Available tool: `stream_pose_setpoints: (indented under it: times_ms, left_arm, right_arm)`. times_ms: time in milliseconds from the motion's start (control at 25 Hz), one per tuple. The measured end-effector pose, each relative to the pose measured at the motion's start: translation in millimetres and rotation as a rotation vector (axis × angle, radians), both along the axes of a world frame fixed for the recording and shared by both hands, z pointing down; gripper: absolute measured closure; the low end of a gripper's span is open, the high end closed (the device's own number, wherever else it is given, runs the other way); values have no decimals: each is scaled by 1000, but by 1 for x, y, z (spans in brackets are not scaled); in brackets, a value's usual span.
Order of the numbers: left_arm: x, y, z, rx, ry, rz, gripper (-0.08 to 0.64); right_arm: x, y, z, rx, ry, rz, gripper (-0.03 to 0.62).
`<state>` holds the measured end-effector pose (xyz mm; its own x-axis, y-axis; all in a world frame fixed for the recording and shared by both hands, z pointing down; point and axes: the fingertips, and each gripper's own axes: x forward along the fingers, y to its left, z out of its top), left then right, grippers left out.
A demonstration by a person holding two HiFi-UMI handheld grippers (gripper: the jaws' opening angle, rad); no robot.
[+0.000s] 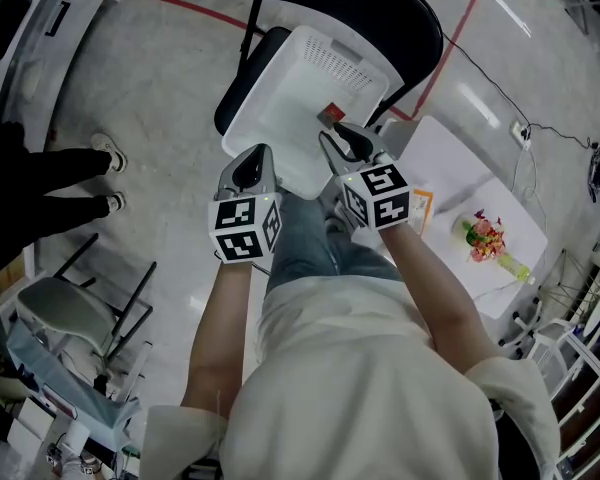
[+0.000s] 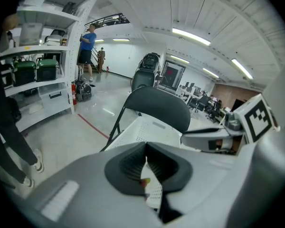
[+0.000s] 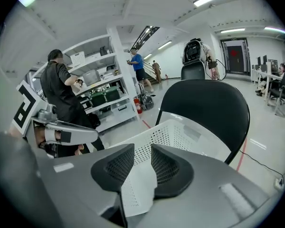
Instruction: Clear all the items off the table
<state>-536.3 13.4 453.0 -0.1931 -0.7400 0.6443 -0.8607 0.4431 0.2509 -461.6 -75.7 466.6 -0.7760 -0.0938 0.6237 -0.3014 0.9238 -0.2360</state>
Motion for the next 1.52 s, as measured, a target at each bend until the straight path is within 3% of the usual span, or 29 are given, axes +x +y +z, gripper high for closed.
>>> stream_pose_setpoints:
  times_ms: [520, 760, 1520]
  left_arm:
    - [12, 3, -8, 13, -7, 0, 551]
    - [18, 5, -13, 19, -12, 4, 550]
    - [64, -5, -45, 55, -54, 78, 551]
  right_arm:
    - [12, 4, -9, 16, -5, 7, 505]
    - [20, 4, -12, 42, 5, 20, 592]
    - [64, 4, -47, 73, -39, 69, 594]
